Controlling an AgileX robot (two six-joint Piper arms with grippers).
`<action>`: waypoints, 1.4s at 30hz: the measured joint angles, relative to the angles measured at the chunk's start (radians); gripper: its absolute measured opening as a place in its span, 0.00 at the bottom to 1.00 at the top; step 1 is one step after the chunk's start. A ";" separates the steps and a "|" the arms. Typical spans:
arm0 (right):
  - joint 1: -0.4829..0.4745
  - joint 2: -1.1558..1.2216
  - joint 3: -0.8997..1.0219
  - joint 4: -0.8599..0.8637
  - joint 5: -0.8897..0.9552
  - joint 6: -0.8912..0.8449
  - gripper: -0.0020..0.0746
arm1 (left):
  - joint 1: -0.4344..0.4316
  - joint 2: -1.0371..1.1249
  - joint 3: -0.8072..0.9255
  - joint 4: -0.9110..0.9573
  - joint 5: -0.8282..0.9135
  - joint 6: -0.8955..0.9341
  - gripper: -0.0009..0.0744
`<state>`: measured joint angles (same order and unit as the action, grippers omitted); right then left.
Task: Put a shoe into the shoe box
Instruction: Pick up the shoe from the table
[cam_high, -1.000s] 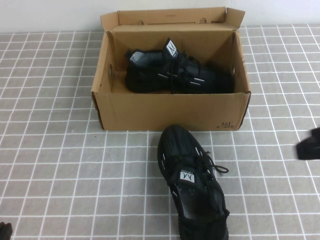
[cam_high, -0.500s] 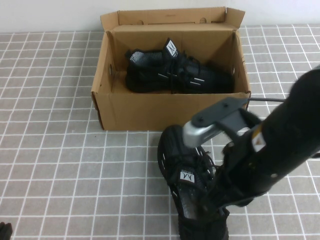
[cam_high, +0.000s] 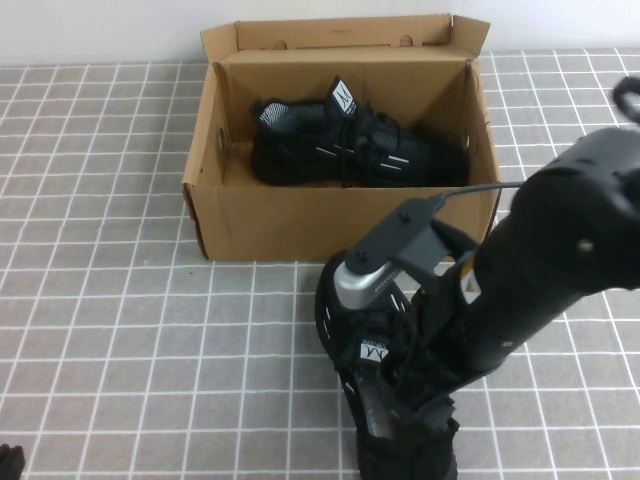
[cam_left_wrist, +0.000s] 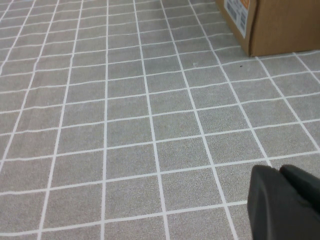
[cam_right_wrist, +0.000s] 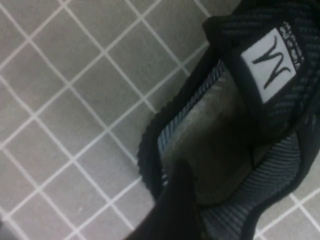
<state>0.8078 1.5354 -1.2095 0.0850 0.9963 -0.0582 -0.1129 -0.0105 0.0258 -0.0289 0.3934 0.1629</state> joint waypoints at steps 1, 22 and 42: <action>0.000 0.010 0.000 -0.007 -0.004 0.000 0.78 | 0.000 0.000 0.000 0.000 0.000 0.000 0.01; 0.000 0.136 -0.002 -0.300 -0.131 0.202 0.80 | 0.000 0.000 0.000 0.000 0.000 0.000 0.01; 0.000 0.189 -0.002 -0.282 -0.233 0.255 0.69 | 0.000 0.000 0.000 0.002 0.000 0.000 0.01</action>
<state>0.8078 1.7246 -1.2110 -0.1969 0.7634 0.1970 -0.1129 -0.0105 0.0258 -0.0271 0.3934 0.1629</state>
